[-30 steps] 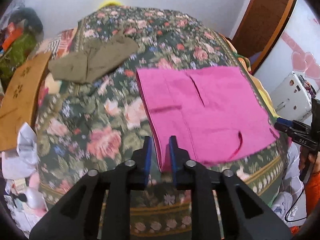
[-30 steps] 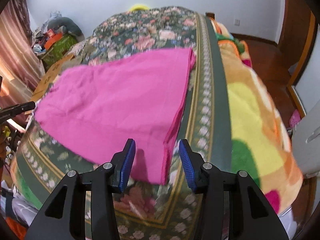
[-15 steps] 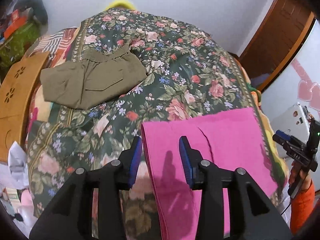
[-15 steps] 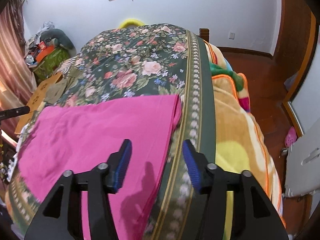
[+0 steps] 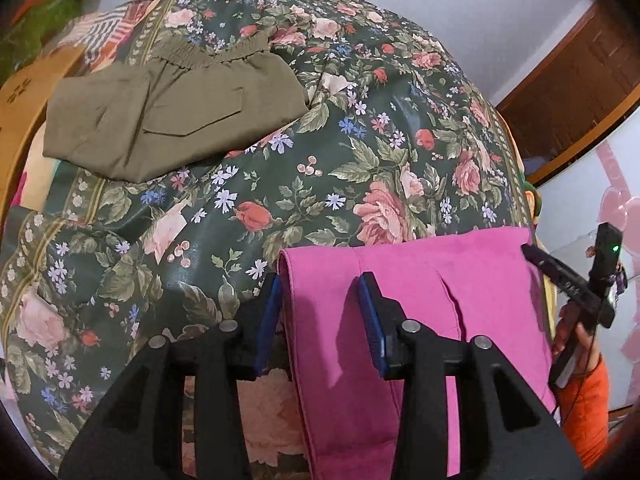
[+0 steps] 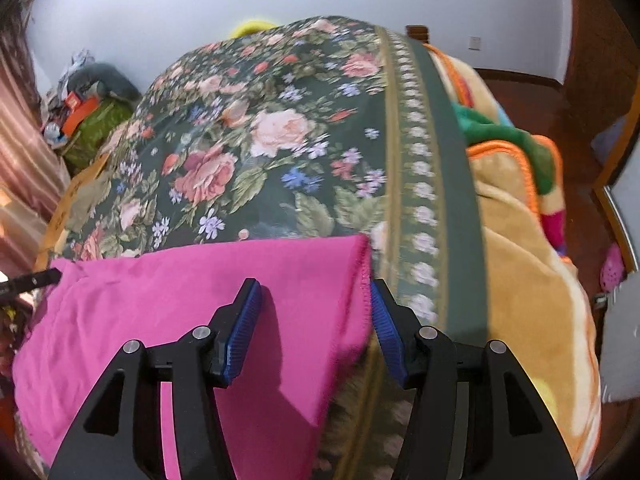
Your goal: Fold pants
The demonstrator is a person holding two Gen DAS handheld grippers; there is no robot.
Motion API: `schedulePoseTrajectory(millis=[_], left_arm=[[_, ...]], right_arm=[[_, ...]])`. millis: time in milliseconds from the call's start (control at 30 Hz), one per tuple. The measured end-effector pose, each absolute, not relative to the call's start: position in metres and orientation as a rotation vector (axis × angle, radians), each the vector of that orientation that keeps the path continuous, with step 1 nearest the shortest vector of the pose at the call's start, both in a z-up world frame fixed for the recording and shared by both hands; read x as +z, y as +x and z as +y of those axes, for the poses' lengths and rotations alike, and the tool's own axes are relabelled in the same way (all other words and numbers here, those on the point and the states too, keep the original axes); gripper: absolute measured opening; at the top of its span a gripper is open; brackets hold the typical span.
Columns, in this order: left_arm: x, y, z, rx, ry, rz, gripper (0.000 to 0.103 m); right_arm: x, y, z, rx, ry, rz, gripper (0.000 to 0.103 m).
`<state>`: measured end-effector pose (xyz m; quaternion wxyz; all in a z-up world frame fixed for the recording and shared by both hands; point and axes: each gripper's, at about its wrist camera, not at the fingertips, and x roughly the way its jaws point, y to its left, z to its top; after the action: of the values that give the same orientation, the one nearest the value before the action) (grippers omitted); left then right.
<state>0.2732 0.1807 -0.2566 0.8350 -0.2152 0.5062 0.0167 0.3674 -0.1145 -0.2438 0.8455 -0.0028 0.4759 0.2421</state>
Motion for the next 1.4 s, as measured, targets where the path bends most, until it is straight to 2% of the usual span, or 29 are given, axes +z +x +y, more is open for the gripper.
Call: schedulePoseTrajectory(millis=[33, 67, 133, 167, 233, 433, 633, 733, 800, 833, 867, 967, 1000, 1033, 1067, 1133, 1400], left_arm=[[-0.257, 0.273, 0.182, 0.033, -0.464, 1.070, 0.038], [-0.257, 0.273, 0.183, 0.031, -0.461, 1.068, 0.036], [-0.256, 0.271, 0.181, 0.048, -0.417, 1.063, 0.017], [-0.255, 0.271, 0.181, 0.056, -0.399, 1.060, 0.013], [-0.253, 0.269, 0.180, 0.053, -0.381, 1.046, 0.003], [-0.254, 0.262, 0.175, 0.112, -0.299, 1.022, 0.003], [-0.258, 0.264, 0.169, 0.138, -0.224, 1.053, 0.008], [-0.247, 0.261, 0.166, 0.144, -0.173, 1.055, 0.011], [-0.237, 0.258, 0.164, 0.142, -0.146, 1.047, 0.011], [-0.230, 0.256, 0.163, 0.135, -0.136, 1.037, 0.012], [-0.223, 0.255, 0.161, 0.128, -0.130, 1.024, 0.013], [-0.202, 0.254, 0.153, 0.107, -0.112, 0.979, 0.035], [-0.194, 0.254, 0.148, 0.101, -0.105, 0.955, 0.049], [-0.189, 0.255, 0.145, 0.098, -0.103, 0.941, 0.064], [-0.184, 0.256, 0.140, 0.093, -0.103, 0.926, 0.069], [-0.180, 0.262, 0.130, 0.072, -0.111, 0.913, 0.075], [-0.221, 0.294, 0.094, -0.046, -0.083, 1.049, 0.075]], right_arm=[[-0.244, 0.366, -0.110, 0.518, -0.023, 0.994, 0.051], [-0.245, 0.365, -0.106, 0.520, -0.042, 0.981, 0.045], [-0.245, 0.363, -0.099, 0.525, -0.078, 0.955, 0.029], [-0.244, 0.360, -0.097, 0.518, -0.099, 0.942, 0.018], [-0.244, 0.361, -0.096, 0.520, -0.112, 0.931, 0.008], [-0.238, 0.359, -0.093, 0.461, -0.202, 0.864, 0.004], [-0.247, 0.369, -0.103, 0.425, -0.221, 0.926, 0.004], [-0.235, 0.365, -0.105, 0.415, -0.239, 0.938, 0.014], [-0.224, 0.359, -0.107, 0.410, -0.242, 0.941, 0.033], [-0.217, 0.355, -0.107, 0.417, -0.240, 0.934, 0.049], [-0.207, 0.349, -0.108, 0.431, -0.235, 0.917, 0.058], [-0.184, 0.332, -0.101, 0.482, -0.229, 0.869, 0.066], [-0.179, 0.328, -0.097, 0.502, -0.225, 0.867, 0.070], [-0.172, 0.323, -0.091, 0.532, -0.217, 0.867, 0.078], [-0.169, 0.320, -0.085, 0.551, -0.209, 0.865, 0.083], [-0.167, 0.314, -0.073, 0.597, -0.194, 0.865, 0.083], [-0.212, 0.311, -0.024, 0.652, -0.219, 1.017, 0.083]])
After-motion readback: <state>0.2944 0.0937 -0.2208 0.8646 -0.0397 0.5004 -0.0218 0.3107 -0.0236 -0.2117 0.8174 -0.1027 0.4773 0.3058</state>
